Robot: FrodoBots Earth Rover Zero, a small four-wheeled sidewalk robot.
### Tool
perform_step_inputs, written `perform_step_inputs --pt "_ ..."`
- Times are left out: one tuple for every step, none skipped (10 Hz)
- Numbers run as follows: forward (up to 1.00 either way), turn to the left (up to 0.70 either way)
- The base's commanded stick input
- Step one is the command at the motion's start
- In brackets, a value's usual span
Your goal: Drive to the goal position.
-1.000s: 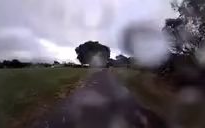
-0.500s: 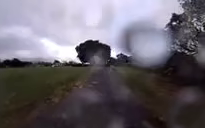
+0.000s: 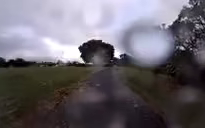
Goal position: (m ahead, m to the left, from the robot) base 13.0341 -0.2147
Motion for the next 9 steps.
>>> perform_step_inputs --pt "0.70 0.00" --pt "0.70 0.00" --pt "0.70 0.00" --pt "0.70 0.00" --pt "0.70 0.00" --pt "0.70 0.00" --pt "0.70 0.00" --pt "0.70 0.00" --pt "0.70 0.00"
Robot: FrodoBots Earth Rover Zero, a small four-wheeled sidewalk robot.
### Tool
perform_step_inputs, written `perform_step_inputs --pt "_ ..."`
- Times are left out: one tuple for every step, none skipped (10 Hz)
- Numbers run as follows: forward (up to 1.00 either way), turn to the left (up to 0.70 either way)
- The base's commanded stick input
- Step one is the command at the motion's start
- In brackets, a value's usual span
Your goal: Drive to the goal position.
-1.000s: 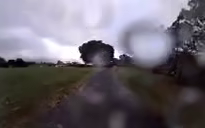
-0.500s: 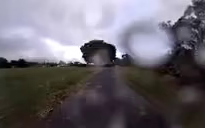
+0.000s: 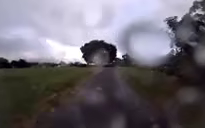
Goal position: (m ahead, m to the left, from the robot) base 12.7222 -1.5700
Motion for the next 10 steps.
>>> perform_step_inputs --pt "0.70 0.00" --pt "0.70 0.00" --pt "0.70 0.00" --pt "0.70 0.00" --pt "0.70 0.00" --pt "0.70 0.00" --pt "0.70 0.00" --pt "0.70 0.00" --pt "0.70 0.00" --pt "0.70 0.00"
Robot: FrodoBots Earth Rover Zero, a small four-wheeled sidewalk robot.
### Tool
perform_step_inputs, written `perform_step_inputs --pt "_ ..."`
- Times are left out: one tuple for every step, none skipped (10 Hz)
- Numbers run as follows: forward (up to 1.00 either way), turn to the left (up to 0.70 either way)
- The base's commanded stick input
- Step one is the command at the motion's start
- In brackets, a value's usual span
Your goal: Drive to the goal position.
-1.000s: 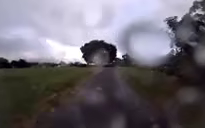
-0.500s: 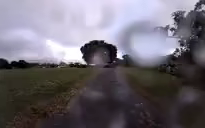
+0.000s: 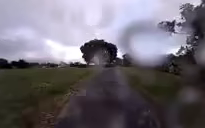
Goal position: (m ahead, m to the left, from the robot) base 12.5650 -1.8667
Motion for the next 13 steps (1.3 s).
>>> perform_step_inputs --pt "0.70 0.00" --pt "0.70 0.00" --pt "0.70 0.00" --pt "0.70 0.00" --pt "0.70 0.00" --pt "0.70 0.00" --pt "0.70 0.00" --pt "0.70 0.00" --pt "0.70 -0.01" --pt "0.70 -0.08" --pt "0.70 -0.14" --pt "0.70 -0.14" --pt "0.70 -0.14"
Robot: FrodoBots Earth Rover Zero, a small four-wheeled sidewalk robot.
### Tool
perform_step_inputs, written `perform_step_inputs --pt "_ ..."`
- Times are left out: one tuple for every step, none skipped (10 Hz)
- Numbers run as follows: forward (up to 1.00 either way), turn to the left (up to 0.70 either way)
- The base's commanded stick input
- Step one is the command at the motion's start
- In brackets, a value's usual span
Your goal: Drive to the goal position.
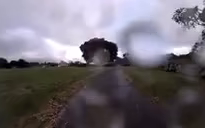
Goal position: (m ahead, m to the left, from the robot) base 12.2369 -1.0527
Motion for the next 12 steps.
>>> perform_step_inputs --pt "0.70 -0.14" --pt "0.70 -0.14" --pt "0.70 -0.11" --pt "0.70 -0.07" --pt "0.70 -0.04" --pt "0.70 -0.01" --pt "0.70 0.00" --pt "0.70 0.00" --pt "0.70 0.00" --pt "0.70 0.00" --pt "0.70 0.00" --pt "0.70 0.00"
